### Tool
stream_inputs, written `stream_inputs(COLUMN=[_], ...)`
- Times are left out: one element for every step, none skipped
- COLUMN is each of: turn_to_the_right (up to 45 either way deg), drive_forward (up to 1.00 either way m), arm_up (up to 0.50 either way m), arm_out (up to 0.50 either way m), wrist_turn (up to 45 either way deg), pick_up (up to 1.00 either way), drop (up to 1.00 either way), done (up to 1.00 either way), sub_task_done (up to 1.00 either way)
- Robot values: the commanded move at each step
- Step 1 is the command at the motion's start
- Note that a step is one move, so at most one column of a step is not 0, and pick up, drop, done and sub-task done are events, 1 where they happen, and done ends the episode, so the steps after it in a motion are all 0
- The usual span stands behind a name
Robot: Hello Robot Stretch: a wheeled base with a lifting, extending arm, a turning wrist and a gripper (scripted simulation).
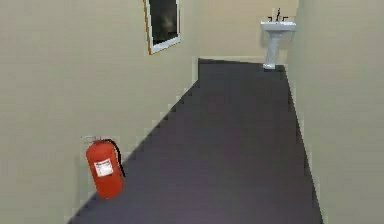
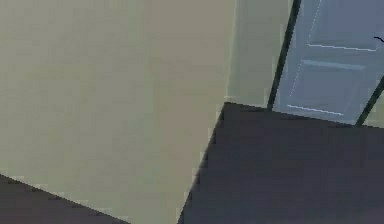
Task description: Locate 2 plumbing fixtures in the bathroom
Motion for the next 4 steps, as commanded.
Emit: stream_inputs(turn_to_the_right=[0.0,18.0,0.0,0.0], drive_forward=[0.10,0.00,1.00,1.00], arm_up=[0.00,0.00,0.00,0.00], arm_out=[0.00,0.00,0.00,0.00], wrist_turn=[0.0,0.0,0.0,0.0], pick_up=[0.00,0.00,0.00,0.00], drop=[0.00,0.00,0.00,0.00], done=[0.00,0.00,0.00,0.00], sub_task_done=[0.00,0.00,0.00,0.00])
